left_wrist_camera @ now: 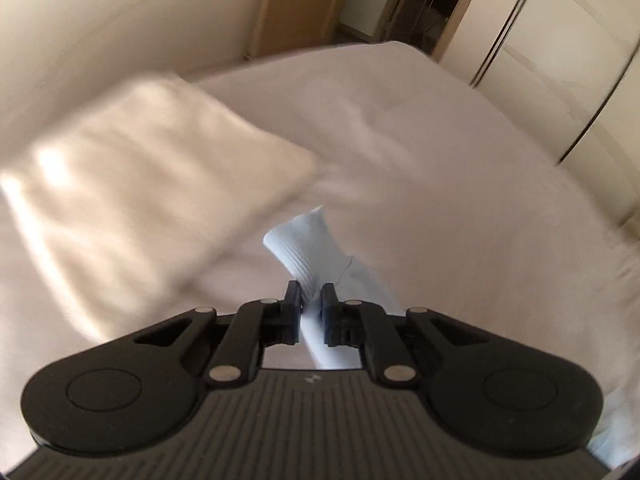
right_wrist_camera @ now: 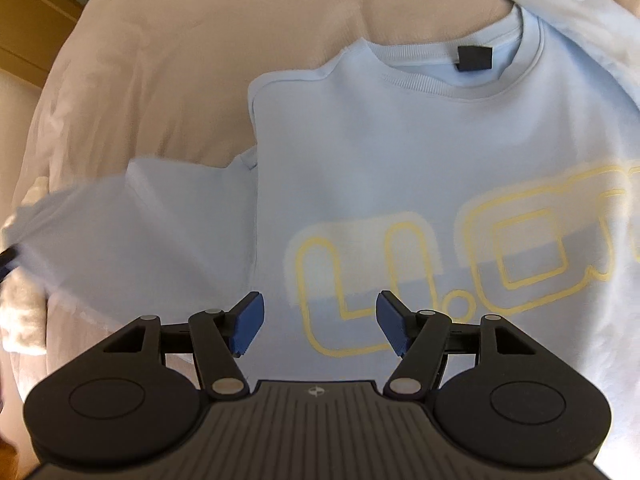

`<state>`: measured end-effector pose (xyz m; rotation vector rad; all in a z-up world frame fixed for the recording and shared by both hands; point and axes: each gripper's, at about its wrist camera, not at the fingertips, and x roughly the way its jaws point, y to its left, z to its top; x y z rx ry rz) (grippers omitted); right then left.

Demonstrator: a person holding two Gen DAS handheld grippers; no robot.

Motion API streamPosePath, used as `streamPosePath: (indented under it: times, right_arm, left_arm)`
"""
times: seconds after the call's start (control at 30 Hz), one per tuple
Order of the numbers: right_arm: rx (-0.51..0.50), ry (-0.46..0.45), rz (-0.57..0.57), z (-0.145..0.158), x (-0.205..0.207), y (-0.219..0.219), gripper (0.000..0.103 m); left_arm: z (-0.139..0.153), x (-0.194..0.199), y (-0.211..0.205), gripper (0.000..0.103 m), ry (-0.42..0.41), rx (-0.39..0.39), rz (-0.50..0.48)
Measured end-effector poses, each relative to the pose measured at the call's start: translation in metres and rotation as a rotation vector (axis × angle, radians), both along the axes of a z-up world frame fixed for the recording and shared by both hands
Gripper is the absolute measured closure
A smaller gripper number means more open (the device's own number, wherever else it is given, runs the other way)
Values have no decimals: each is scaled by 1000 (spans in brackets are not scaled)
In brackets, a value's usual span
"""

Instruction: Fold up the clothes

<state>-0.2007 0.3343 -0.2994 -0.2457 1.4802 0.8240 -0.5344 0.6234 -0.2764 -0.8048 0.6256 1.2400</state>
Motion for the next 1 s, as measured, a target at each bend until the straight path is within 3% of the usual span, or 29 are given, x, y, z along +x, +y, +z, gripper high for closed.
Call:
streamPosePath:
  times: [0.13,0.2,0.27,0.37,0.47,0.53,0.67,0.73,0.83,1.0]
  right_arm:
    - [7,7,25,0,-2,-10,38]
    - [5,-5,53,1,-2,-16,38]
    - [1,-31,91,5,-2,-24,38]
    - [2,-91,119,15,13,-51,34]
    - [-46,-146,92,21,39,-95,33]
    - [-78,-239,96,22,61,-122,34]
    - [-122,-472,197,22,101,-152,36]
    - [-97,-563,263,23,119,-156,40]
    - [-56,-648,386,15,146,-151,44]
    - [-1,-758,562,-3,157,-130,44]
  left_arm:
    - [-80,-12,-8,88,208,-234,23]
    - [-85,-11,-23,85,248,-224,54]
    - [-64,-12,-43,76,227,-203,122]
    - [-32,-11,-75,73,223,-173,180]
    - [-11,16,-111,73,181,-204,126]
    - [-2,43,-144,73,136,-232,59]
    - [-7,120,-206,72,4,-295,-105]
    - [-15,162,-231,72,-45,-307,-182]
    - [-25,214,-258,72,-87,-330,-263]
    - [-40,274,-265,72,-99,-351,-303]
